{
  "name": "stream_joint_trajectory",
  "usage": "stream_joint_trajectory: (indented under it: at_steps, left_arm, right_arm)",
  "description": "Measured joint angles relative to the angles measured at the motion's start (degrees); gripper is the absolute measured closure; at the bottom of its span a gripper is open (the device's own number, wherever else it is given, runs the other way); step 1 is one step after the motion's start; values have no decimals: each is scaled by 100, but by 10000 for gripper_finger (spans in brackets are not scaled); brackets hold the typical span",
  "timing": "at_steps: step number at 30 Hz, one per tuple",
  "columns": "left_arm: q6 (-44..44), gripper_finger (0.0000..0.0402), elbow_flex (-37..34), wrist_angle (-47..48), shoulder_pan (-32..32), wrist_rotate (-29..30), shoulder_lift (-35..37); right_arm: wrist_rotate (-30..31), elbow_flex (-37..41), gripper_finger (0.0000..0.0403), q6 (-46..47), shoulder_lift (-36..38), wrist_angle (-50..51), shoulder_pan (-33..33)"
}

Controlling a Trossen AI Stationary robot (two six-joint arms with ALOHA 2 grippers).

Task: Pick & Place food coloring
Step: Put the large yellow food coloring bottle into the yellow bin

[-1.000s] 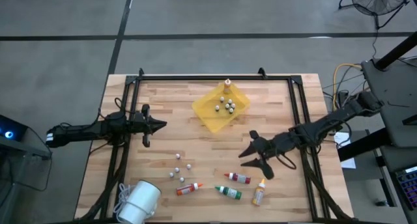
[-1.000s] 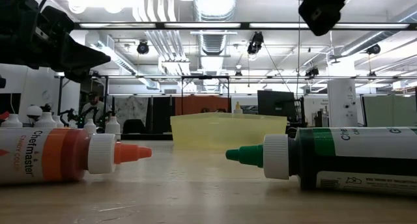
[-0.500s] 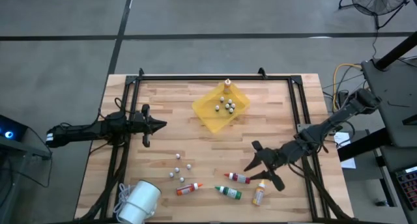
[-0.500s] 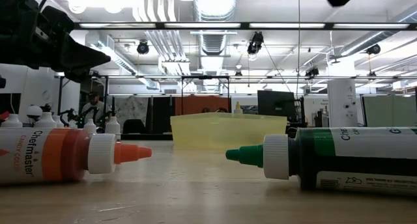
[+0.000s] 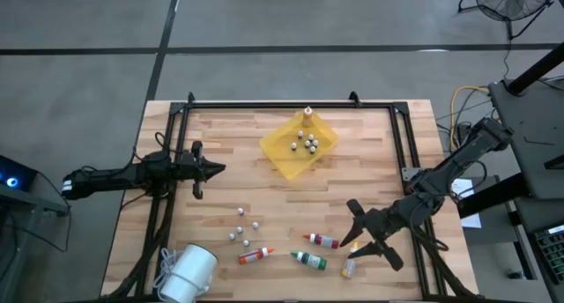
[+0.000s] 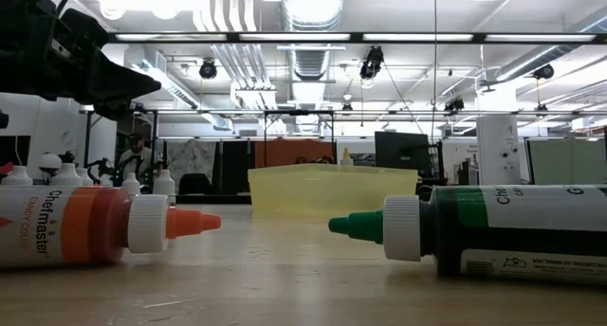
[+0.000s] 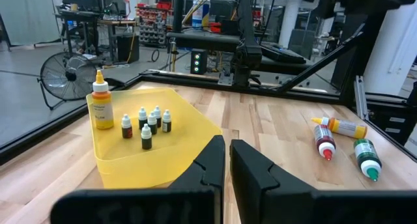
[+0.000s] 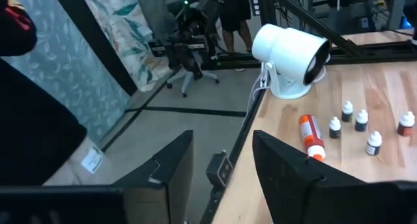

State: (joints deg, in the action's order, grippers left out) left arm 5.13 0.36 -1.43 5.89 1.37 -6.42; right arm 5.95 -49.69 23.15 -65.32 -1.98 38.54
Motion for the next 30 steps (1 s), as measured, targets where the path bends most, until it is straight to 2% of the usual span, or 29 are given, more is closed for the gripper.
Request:
stream_joint_trajectory:
  at_steps: [5, 11, 21, 30]
  left_arm:
    - [0, 402, 0, 0, 0, -1, 0]
    - [0, 402, 0, 0, 0, -2, 0]
    - [0, 402, 0, 0, -2, -1, 0]
    - [0, 402, 0, 1, -7, -1, 0]
  right_arm:
    - [46, -578, 263, 475, -31, 809, -13]
    - [160, -1065, 269, 1218, -151, 1249, -20]
    - [164, -1494, 267, 2552, -779, 1255, -52]
    - [127, -1619, 266, 3887, -1296, 1256, 374]
